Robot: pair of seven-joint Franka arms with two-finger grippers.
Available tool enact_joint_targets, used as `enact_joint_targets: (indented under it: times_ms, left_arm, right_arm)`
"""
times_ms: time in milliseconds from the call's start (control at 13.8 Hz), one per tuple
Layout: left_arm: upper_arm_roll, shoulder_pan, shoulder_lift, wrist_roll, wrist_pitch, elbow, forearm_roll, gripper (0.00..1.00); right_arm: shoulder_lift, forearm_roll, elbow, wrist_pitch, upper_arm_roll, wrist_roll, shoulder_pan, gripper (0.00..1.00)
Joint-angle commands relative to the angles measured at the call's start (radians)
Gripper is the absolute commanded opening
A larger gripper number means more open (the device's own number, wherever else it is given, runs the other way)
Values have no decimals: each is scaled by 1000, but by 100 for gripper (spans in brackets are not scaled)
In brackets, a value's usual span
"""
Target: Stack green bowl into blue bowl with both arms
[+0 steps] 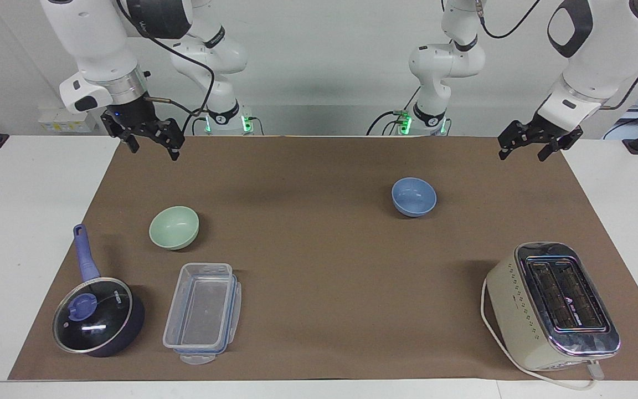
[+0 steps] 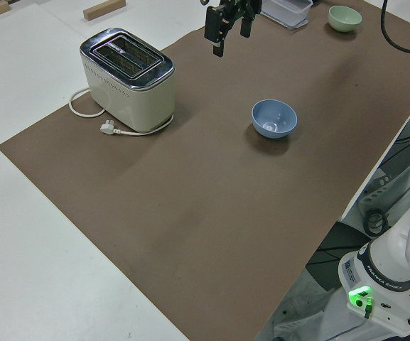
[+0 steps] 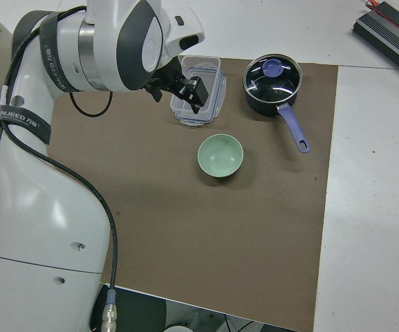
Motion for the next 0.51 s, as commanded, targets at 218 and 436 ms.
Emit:
enact_joint_targets:
  times_ms: [218,436]
  left_arm:
    - [-5,-3,2,1,-15,18,15,100]
    - [-3,6,2,1,-15,18,15,100]
  right_arm:
    - [-6,74,-1,-3,-3,-19,-16,100]
    - [-6,74,-1,-3,-2,-19,-16,100]
